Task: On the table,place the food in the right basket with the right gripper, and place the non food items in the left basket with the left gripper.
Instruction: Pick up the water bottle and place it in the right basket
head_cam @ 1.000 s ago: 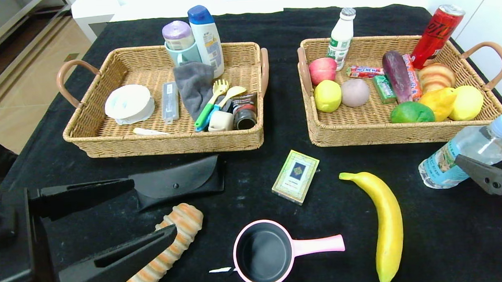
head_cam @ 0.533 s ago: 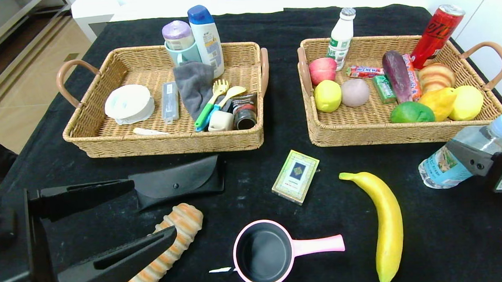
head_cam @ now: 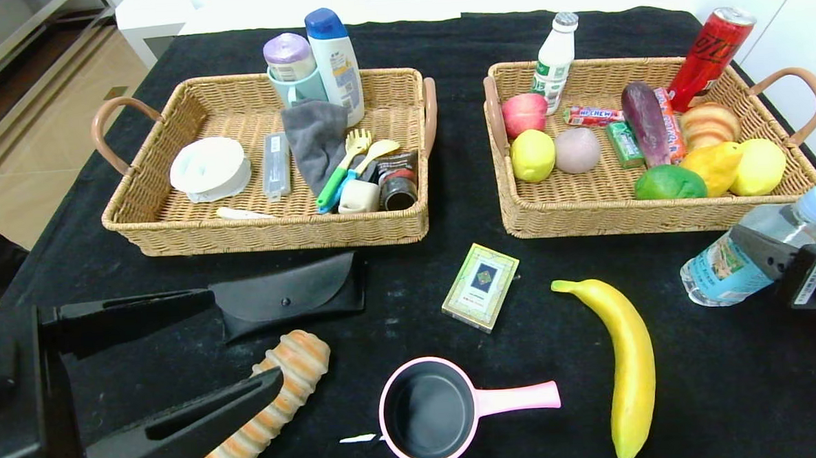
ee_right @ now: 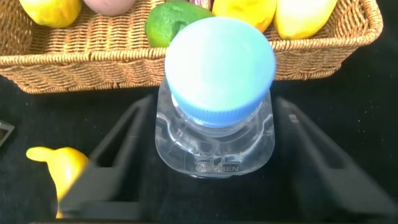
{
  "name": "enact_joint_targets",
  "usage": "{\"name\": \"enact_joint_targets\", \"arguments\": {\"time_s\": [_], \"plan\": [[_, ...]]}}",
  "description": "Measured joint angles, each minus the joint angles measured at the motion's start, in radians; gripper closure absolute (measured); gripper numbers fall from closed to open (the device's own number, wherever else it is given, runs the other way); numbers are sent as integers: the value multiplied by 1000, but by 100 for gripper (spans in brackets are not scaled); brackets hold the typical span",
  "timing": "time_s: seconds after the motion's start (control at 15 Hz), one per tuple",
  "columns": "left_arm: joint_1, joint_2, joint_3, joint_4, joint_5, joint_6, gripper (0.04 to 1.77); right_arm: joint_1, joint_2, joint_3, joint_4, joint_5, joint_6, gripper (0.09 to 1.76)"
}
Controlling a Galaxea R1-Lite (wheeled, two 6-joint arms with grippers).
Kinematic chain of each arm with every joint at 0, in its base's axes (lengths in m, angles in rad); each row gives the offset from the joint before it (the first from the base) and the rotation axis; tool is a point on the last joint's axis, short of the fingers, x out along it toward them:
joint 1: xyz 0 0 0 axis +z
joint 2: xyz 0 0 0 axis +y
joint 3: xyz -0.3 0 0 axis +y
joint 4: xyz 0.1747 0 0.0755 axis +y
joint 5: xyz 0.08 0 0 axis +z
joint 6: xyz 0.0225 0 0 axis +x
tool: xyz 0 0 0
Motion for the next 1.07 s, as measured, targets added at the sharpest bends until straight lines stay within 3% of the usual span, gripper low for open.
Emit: {"name": "enact_joint_targets", "arguments": {"time_s": [0.13, 0.2, 1.07], "plan": [[0, -1, 1, 1, -1, 2, 9, 0, 2, 0, -1, 1, -1, 78], [0, -1, 2, 2, -1, 2, 9, 0, 3, 1, -2, 1, -3, 81], [0, -1, 3, 1, -1, 6, 9, 20, -9, 1, 9, 13, -17, 82]]}}
